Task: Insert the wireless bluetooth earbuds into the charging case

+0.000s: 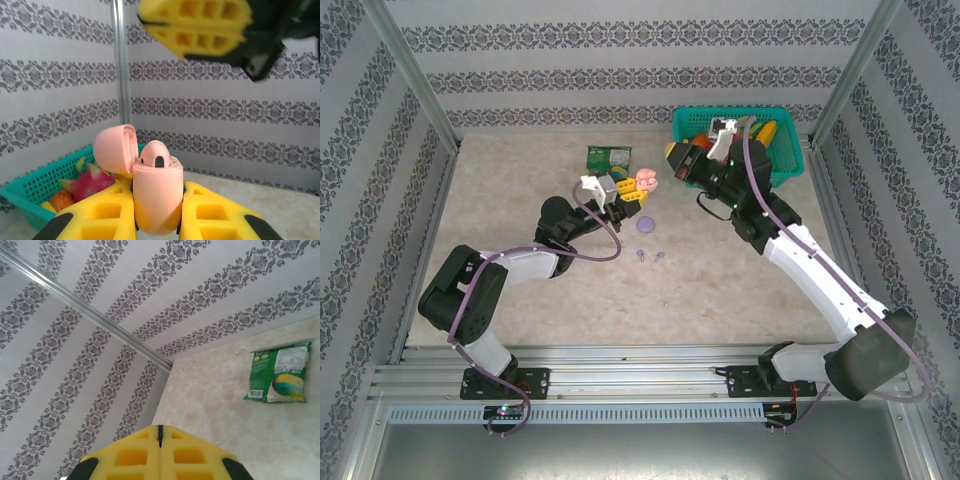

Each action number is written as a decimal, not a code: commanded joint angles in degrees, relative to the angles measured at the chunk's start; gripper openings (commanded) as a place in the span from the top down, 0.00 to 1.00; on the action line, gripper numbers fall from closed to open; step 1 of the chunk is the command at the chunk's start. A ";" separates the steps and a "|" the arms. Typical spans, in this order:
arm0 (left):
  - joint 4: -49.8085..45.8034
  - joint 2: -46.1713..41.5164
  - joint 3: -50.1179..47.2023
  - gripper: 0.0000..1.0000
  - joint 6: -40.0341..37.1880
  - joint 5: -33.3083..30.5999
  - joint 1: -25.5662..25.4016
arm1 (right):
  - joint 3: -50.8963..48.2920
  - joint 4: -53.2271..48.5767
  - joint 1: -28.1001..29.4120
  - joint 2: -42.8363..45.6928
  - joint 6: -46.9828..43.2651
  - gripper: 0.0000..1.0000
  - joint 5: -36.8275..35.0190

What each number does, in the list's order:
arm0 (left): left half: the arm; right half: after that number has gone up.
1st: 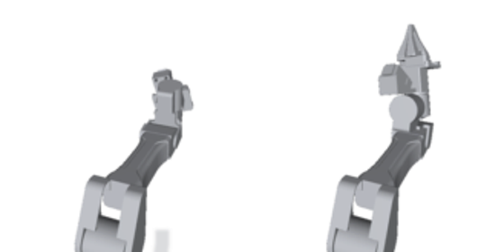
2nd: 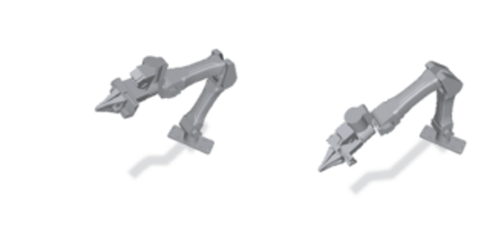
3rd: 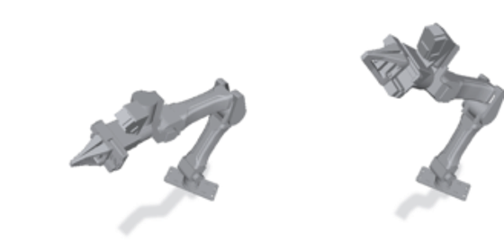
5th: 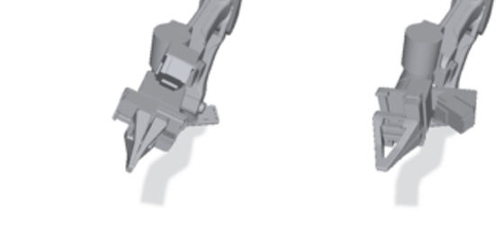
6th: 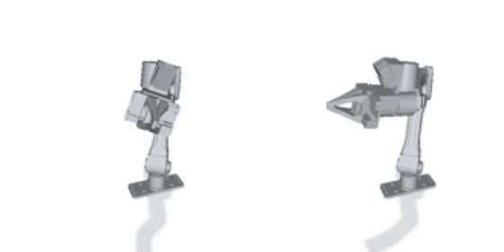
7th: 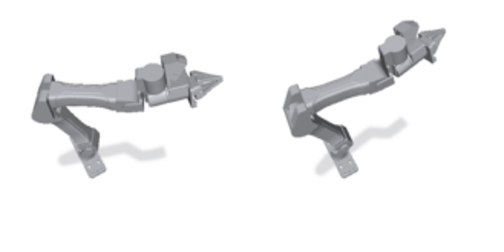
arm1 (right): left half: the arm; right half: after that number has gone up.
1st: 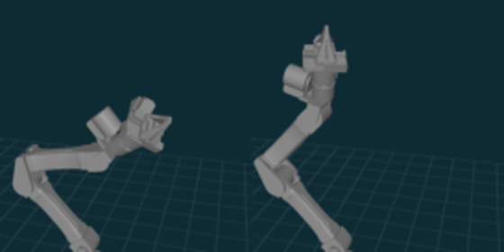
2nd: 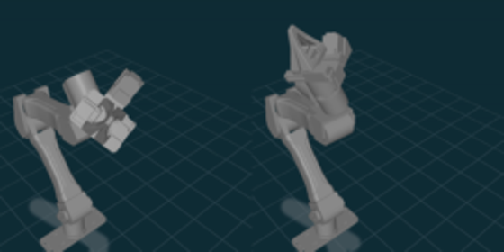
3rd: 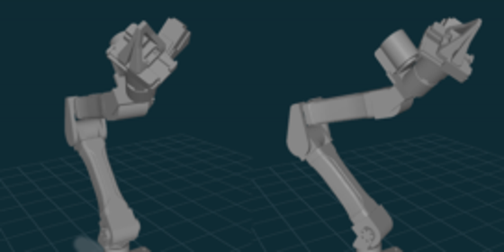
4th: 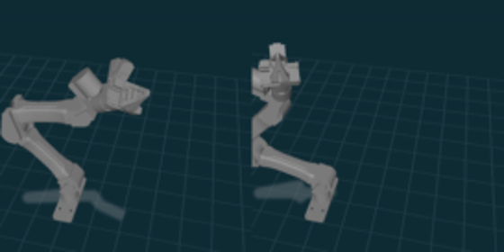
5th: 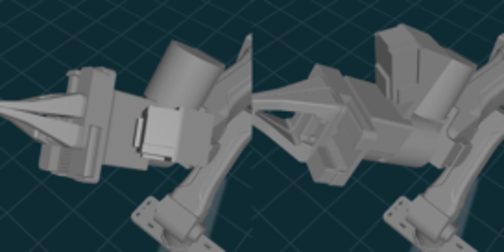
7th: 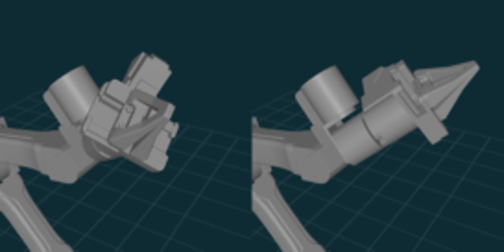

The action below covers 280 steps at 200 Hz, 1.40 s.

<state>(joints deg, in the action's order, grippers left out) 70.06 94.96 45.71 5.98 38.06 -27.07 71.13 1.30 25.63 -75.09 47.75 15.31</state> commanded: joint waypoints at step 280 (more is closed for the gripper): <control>-8.59 -2.45 -3.21 1.00 6.27 -9.52 -0.22 | -8.98 -7.67 -3.57 0.35 -3.01 0.90 4.70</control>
<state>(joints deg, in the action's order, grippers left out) 64.64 95.24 45.34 8.43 33.78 -27.75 65.25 -6.87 22.63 -76.86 43.29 23.35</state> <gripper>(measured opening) 0.197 0.098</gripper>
